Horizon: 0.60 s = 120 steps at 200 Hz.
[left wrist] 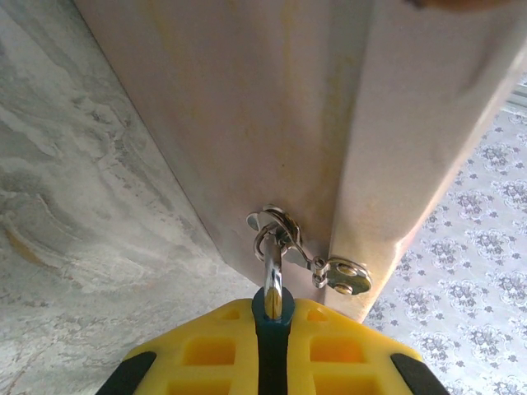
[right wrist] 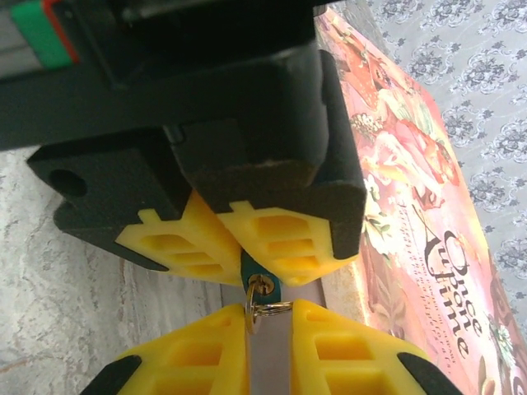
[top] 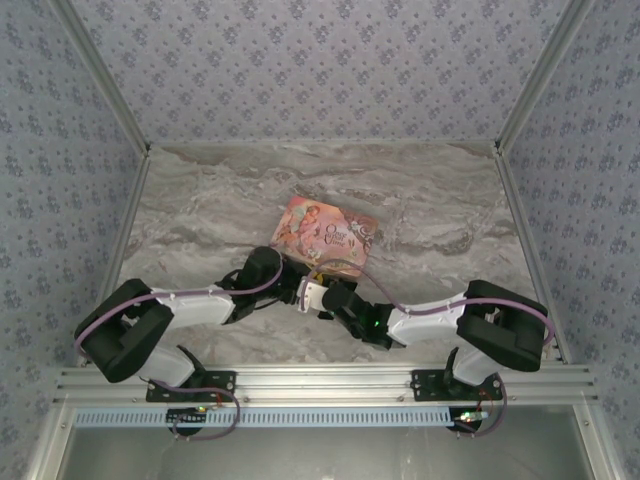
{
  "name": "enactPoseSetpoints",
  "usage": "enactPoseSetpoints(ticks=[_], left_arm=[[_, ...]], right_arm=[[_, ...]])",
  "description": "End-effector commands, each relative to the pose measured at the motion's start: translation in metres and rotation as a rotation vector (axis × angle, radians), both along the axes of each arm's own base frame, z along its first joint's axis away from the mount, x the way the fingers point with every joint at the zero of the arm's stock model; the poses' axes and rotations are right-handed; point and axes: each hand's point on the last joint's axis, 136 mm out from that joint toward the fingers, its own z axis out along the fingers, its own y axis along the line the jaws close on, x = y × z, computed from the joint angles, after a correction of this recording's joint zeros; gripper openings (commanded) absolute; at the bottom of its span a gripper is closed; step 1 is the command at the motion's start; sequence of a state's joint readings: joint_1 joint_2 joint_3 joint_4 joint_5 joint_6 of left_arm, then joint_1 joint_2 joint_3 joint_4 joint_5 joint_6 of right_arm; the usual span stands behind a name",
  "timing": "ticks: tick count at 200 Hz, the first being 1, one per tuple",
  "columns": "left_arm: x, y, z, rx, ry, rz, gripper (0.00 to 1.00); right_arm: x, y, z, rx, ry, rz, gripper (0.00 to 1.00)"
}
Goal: Unlock the padlock with the key
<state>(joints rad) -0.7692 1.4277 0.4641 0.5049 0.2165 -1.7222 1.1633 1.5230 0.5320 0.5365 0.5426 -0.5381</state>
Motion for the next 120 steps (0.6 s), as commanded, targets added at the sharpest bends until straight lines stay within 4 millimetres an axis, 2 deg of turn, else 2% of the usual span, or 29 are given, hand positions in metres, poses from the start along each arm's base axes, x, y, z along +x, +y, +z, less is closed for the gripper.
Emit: enactPoseSetpoints(ticks=[1, 80, 120], left_arm=[[0.0077, -0.0156, 0.0278, -0.083, -0.05, -0.024, 0.0], [0.0068, -0.016, 0.0271, -0.083, -0.049, -0.028, 0.0], [0.0059, -0.016, 0.0265, -0.082, -0.049, -0.033, 0.0]], right_arm=[[0.0026, 0.0086, 0.0044, 0.056, 0.013, 0.002, 0.19], [0.0022, 0.0085, 0.0071, 0.101, 0.038, 0.009, 0.27], [0.0056, 0.0087, 0.0114, 0.126, 0.038, 0.006, 0.24]])
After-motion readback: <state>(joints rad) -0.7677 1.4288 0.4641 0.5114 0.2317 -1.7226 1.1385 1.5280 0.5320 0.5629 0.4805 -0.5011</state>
